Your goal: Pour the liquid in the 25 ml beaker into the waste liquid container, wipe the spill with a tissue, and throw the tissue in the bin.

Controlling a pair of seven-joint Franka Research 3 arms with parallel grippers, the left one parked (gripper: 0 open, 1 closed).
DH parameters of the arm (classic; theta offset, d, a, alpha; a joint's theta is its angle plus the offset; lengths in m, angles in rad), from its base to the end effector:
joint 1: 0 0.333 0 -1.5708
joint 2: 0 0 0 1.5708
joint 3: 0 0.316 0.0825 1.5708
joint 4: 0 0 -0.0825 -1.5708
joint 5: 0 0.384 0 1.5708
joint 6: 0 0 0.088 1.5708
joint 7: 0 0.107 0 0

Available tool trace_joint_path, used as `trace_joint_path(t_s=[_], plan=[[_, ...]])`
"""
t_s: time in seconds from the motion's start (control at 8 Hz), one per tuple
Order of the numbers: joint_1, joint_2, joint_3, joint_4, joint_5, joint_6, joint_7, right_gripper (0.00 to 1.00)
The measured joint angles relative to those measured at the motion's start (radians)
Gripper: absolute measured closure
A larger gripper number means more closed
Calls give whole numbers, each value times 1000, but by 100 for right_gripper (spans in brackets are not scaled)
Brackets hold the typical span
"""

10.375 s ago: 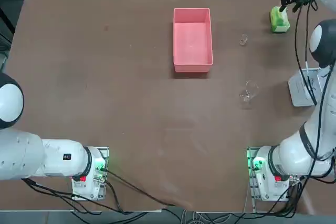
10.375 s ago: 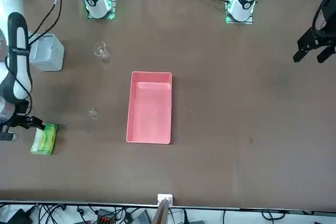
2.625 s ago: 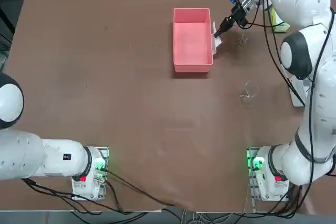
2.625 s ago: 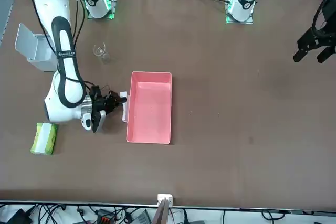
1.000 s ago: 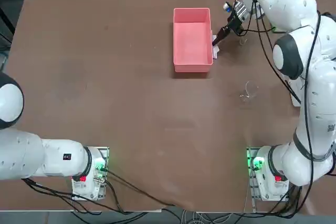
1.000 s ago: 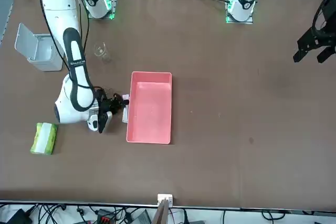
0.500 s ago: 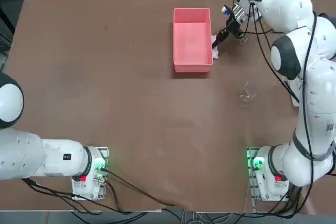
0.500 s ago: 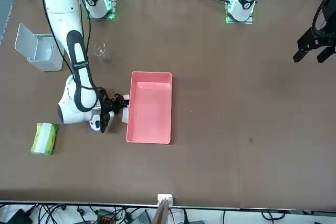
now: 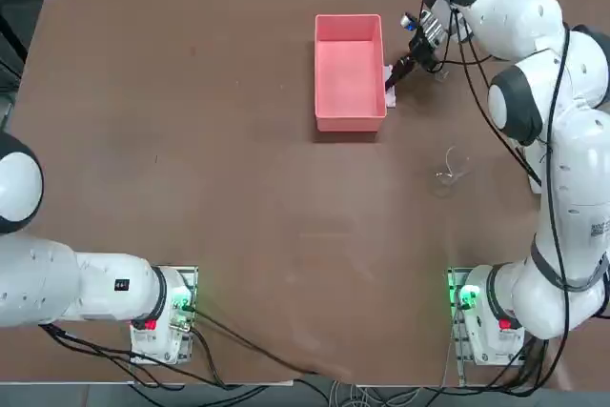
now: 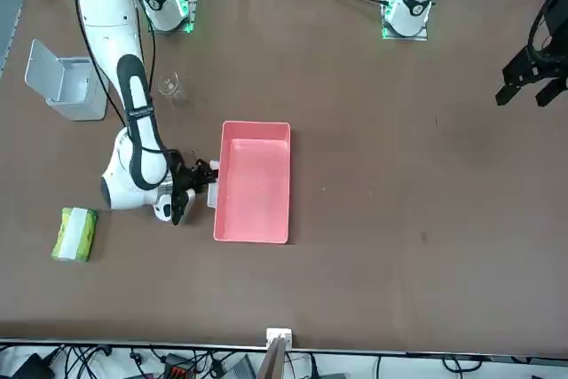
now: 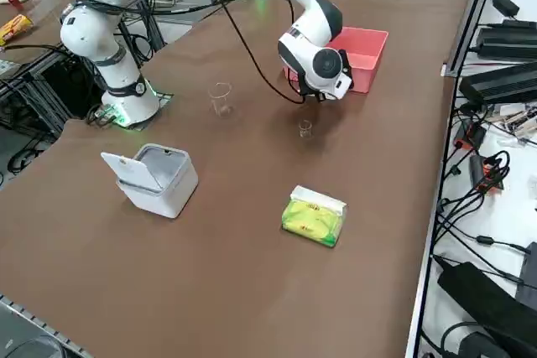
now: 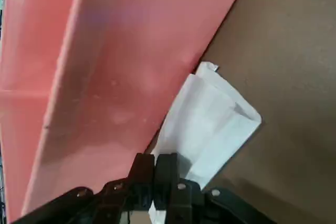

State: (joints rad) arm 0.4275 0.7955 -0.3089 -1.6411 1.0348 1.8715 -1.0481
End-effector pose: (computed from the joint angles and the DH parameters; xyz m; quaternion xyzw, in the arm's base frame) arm 0.6257 0.1585 0.1484 -0.8815 -0.2802 0.0526 0.3764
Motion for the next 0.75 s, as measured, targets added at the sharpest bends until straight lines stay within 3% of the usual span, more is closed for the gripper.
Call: trace_joint_path(t_s=[0.75], plan=[[6, 8, 0, 2, 21, 7, -25, 98]])
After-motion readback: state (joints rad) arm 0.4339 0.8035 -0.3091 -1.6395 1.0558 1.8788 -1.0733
